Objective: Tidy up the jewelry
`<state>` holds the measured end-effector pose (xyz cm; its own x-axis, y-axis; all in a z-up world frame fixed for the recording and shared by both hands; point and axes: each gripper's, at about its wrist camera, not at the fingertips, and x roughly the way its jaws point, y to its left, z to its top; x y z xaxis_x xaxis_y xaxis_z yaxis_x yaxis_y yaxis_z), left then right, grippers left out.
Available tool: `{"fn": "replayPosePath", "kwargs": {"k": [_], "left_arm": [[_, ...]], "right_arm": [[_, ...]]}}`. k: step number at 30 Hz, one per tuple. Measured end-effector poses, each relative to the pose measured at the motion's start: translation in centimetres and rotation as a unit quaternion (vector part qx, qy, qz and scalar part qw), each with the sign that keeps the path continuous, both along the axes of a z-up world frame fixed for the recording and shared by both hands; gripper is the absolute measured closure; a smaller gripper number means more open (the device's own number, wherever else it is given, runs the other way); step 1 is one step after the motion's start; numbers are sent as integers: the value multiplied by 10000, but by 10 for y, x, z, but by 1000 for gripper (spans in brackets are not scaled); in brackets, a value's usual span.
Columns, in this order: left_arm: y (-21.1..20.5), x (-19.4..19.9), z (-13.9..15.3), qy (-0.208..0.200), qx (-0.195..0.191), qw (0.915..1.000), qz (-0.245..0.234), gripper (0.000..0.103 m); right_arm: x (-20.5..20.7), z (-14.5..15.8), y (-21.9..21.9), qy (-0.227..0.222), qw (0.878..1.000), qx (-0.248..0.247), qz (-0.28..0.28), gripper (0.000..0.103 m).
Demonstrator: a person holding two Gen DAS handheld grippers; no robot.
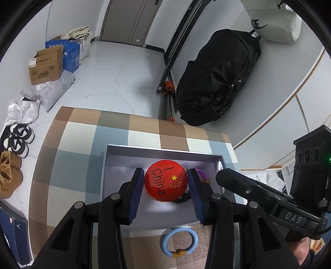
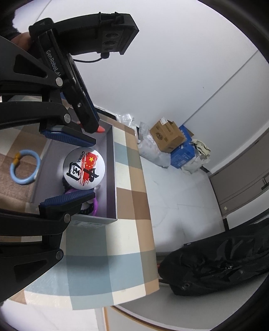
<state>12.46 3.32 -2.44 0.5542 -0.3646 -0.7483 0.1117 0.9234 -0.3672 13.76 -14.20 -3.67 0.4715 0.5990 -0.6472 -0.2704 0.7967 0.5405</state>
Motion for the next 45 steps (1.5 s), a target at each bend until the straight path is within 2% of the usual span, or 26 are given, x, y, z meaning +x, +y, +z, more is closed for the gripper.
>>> {"fn": "replayPosePath", "kwargs": {"k": [10, 19, 20, 22, 25, 30, 35, 42, 45], "left_arm": [[3, 12, -9, 269, -187, 9995, -4, 65], [-2, 16, -8, 311, -199, 9993, -73, 63], [-3, 16, -9, 348, -169, 9992, -61, 60], [-1, 16, -9, 346, -193, 9992, -32, 47], [2, 12, -6, 256, -277, 9993, 2, 38], [1, 8, -2, 189, -169, 9997, 6, 38], [1, 4, -3, 239, -52, 9997, 26, 38], [1, -11, 4, 64, 56, 10000, 12, 38], [1, -18, 5, -35, 138, 9999, 31, 29]], "right_arm": [[14, -11, 2, 242, 9997, 63, -70, 61], [14, -6, 3, 144, 9999, 36, -68, 59], [14, -5, 1, 124, 9999, 46, -98, 58], [14, -5, -1, 104, 9998, 59, -143, 52], [14, -2, -9, 38, 9995, 160, -257, 46], [11, 0, -14, -43, 9994, 115, -316, 33], [6, 1, -15, -66, 9996, 43, -257, 28], [-8, 3, -11, -232, 9996, -143, -55, 21], [-14, 6, -11, -325, 9993, -182, -18, 17]]}}
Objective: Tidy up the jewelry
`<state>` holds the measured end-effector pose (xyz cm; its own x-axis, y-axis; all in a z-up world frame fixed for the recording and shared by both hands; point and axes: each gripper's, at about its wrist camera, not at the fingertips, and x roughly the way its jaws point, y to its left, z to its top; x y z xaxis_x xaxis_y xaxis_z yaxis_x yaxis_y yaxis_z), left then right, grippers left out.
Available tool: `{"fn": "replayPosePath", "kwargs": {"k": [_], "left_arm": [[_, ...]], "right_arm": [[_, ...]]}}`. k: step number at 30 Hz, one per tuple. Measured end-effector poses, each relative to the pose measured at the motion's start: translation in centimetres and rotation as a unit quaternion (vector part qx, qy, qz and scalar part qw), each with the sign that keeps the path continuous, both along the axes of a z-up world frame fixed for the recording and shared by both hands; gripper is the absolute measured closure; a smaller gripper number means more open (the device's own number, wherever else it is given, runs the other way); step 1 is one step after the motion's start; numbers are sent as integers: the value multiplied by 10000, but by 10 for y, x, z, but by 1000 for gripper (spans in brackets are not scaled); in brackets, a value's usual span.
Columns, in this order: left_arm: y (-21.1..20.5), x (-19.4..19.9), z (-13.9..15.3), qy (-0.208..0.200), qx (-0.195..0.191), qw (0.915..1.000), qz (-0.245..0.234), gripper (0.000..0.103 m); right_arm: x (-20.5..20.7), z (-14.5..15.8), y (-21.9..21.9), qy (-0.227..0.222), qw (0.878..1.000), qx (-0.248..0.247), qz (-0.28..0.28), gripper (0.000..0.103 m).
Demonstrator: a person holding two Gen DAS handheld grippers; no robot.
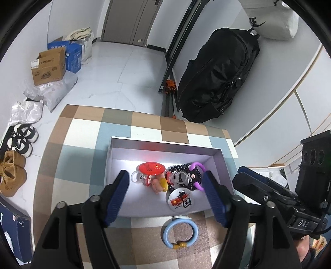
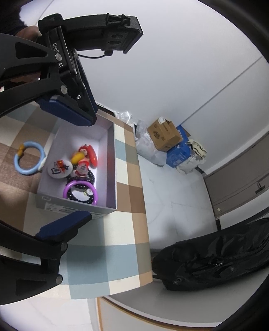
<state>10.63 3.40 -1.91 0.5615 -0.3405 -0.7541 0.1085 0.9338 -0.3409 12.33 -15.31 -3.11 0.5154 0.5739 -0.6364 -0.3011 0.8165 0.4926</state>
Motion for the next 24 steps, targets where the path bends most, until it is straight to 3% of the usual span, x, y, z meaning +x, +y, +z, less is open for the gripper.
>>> {"fn": "replayPosePath", "kwargs": {"k": [6, 18, 24], "left_arm": [[1, -15, 1, -145, 32, 9999, -20, 27], [2, -46, -2, -195, 203, 9995, -143, 23], [11, -51, -16, 84, 172, 9997, 125, 22]], "right_arm": [[-17, 6, 0, -210, 9997, -114, 80, 10], [-55, 8, 3, -481, 9972, -495, 282, 8], [-65, 1, 5, -402, 9961, -658, 428, 9]]}}
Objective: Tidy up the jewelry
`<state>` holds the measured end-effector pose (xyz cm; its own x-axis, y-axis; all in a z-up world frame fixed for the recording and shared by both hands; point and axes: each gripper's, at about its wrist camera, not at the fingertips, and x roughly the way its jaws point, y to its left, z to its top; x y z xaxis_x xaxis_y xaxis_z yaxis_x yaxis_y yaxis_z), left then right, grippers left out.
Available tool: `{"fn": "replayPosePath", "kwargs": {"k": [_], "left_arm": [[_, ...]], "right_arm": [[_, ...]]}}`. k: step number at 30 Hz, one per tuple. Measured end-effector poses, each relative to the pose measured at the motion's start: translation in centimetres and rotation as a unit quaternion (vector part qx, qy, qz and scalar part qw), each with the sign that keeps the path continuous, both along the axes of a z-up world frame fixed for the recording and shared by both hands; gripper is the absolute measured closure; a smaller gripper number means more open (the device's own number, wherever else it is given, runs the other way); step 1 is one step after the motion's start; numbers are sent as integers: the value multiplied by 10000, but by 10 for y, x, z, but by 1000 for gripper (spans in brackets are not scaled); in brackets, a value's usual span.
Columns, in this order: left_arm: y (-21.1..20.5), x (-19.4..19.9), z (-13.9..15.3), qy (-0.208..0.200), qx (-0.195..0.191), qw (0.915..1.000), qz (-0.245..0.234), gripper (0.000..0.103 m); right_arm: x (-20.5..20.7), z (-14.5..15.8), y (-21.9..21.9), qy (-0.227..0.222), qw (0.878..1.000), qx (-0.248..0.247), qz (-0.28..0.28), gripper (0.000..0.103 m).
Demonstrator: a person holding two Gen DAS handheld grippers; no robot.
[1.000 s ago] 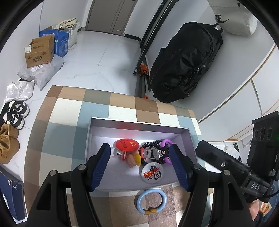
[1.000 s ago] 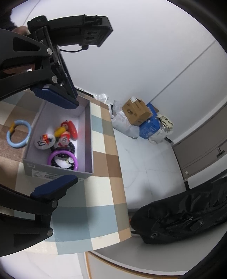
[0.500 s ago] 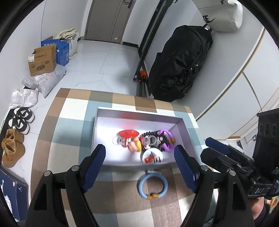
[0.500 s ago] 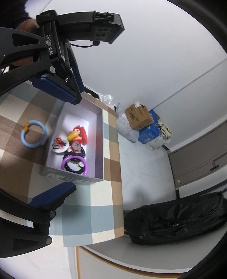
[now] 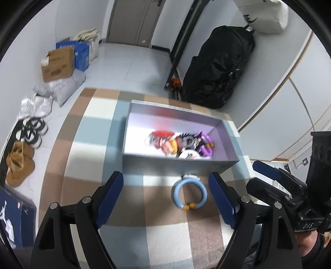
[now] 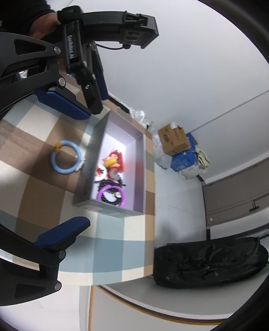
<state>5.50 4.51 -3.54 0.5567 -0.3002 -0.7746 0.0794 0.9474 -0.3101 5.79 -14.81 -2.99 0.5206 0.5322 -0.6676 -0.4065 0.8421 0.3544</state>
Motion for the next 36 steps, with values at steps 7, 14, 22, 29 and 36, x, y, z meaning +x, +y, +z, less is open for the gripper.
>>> {"fn": "replayPosePath", "kwargs": {"k": [7, 14, 22, 29, 36], "left_arm": [[12, -1, -13, 229, 63, 9996, 135, 22], [23, 0, -19, 359, 90, 9990, 264, 22], [23, -5, -21, 304, 296, 9990, 167, 22], [26, -2, -25, 384, 326, 9986, 187, 22], [27, -3, -21, 298, 324, 9988, 191, 22]], "right_arm": [[0, -20, 15, 312, 9987, -317, 233, 25], [5, -37, 28, 581, 9963, -573, 285, 37], [12, -59, 50, 695, 9897, -1196, 375, 61], [13, -62, 67, 395, 9844, -1655, 450, 75], [-1, -65, 86, -74, 9712, -2258, 757, 96]]}}
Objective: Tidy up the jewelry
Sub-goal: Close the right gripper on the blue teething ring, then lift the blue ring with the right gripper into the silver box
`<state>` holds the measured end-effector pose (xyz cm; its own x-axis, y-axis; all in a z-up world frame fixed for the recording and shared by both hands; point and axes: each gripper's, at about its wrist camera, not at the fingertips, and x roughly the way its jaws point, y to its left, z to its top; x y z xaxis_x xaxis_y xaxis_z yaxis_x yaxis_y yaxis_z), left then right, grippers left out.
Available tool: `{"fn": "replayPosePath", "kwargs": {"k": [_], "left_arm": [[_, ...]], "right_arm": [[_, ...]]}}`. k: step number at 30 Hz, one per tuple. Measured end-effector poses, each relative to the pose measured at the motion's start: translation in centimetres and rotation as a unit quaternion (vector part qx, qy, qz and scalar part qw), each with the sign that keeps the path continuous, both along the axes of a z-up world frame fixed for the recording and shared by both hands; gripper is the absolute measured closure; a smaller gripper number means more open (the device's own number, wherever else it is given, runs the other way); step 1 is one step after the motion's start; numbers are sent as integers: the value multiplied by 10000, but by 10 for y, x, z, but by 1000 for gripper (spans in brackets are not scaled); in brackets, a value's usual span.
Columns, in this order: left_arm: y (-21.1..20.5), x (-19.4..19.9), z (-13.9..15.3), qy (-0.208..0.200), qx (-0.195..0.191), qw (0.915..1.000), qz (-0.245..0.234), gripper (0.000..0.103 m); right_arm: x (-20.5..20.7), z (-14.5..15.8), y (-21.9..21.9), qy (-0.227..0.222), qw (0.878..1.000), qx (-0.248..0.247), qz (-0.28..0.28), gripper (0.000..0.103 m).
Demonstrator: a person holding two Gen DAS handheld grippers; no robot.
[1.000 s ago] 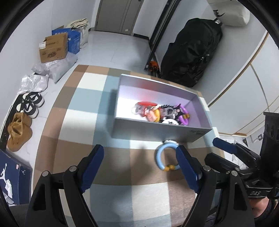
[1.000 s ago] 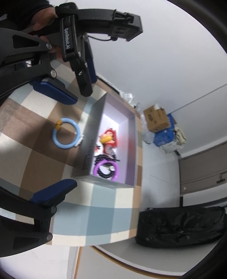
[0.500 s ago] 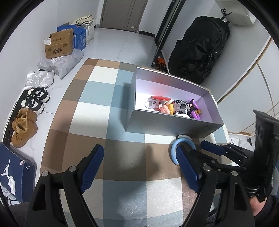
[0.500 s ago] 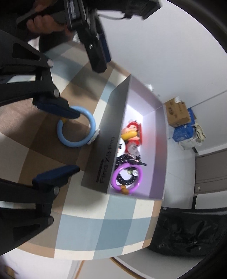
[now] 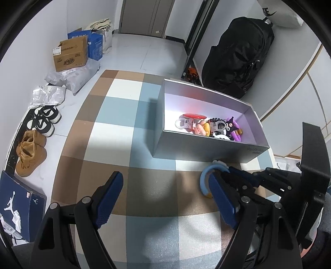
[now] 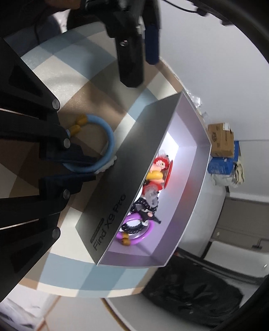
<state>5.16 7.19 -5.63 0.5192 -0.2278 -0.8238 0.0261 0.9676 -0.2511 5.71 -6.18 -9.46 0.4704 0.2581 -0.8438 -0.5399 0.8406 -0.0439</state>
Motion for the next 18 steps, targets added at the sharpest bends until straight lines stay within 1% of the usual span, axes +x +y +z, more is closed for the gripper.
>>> {"fn": "replayPosePath", "kwargs": {"k": [4, 10, 13, 18], "left_arm": [[2, 1, -1, 19, -23, 10000, 64, 22], [7, 2, 3, -38, -173, 9997, 159, 22], [9, 1, 9, -171, -233, 9993, 224, 22], [9, -2, 23, -549, -440, 9973, 198, 22]], "right_arm": [[-1, 1, -3, 86, 9999, 79, -24, 96], [0, 13, -10, 134, 9990, 428, -51, 96], [1, 21, -12, 137, 9979, 638, -43, 96], [-2, 35, -22, 74, 9949, 1003, -82, 96]]}}
